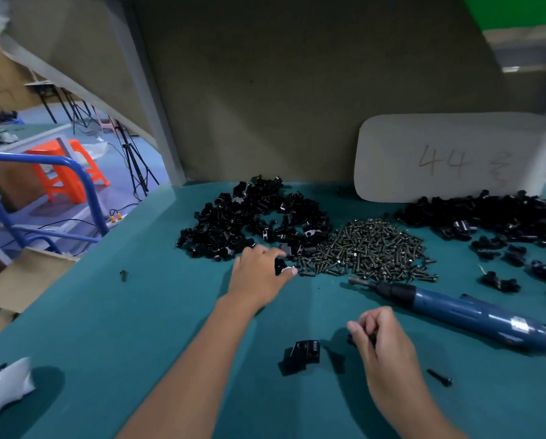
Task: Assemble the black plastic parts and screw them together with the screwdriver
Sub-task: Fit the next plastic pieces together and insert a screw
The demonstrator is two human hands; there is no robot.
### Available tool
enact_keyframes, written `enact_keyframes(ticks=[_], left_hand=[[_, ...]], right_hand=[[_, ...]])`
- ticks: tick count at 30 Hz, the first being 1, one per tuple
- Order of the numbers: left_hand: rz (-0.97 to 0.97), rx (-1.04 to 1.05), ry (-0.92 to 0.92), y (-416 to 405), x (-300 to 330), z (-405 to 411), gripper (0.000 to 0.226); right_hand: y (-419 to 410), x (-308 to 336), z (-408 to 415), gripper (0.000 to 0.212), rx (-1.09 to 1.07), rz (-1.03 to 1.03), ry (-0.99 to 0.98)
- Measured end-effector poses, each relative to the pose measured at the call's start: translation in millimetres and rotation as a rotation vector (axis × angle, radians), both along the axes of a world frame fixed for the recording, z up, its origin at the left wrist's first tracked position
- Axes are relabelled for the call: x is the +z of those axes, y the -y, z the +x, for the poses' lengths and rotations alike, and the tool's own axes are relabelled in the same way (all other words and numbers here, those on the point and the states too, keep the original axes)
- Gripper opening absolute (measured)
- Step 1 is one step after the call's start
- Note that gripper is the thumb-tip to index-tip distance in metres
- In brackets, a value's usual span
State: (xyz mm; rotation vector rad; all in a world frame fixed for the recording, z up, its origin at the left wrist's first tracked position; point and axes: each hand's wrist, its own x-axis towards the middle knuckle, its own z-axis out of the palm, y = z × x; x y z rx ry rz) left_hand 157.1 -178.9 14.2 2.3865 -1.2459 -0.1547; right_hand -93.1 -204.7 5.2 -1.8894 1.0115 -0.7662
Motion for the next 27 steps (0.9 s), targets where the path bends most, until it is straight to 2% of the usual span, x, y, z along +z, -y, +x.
enact_keyframes(ticks=[5,9,11,13,15,16,18,19,21,22,23,25,27], left_hand=[[-0.043,-0.008,0.009,4,-6,-6,0.022],[-0.177,0.064,-0.078,-8,-1,-10,0.023],[-0.299,0.122,-0.285,-17,9,-15,0.024],[-0.521,0.196,-0.648,-31,23,-27,0.027],[-0.789,0.261,-1.034,-50,35,-41,0.025],[-0.892,0.284,-1.238,-61,39,-49,0.023],[-0.956,0.28,-1.619,-82,42,-67,0.025],[-0.934,0.265,-1.731,-91,41,-75,0.028],[-0.869,0.238,-1.739,-103,33,-89,0.031],[-0.853,0.221,-1.679,-106,28,-93,0.032],[-0.855,0.194,-1.618,-108,22,-97,0.032],[-0.873,0.127,-1.554,-109,13,-101,0.026],[-0.848,0.042,-1.494,-110,6,-101,0.021]], right_hand=[[-2,3,0,0.035,0.085,-0.025,-0.083],[-4,4,-2,0.032,0.125,-0.071,-0.143],[-2,3,-5,0.03,0.086,-0.111,-0.084],[3,3,-8,0.029,0.014,-0.052,-0.003],[9,8,-9,0.029,-0.045,0.212,0.166],[13,10,-9,0.027,-0.055,0.441,0.324],[19,18,-10,0.018,-0.056,0.914,0.656],[21,21,-13,0.013,-0.047,1.061,0.732],[23,23,-18,0.017,0.005,1.153,0.749],[24,23,-19,0.026,0.025,1.1,0.718],[23,24,-20,0.036,0.041,0.964,0.63],[19,26,-23,0.045,0.114,0.51,0.303],[20,21,-29,0.033,0.215,0.041,-0.03]])
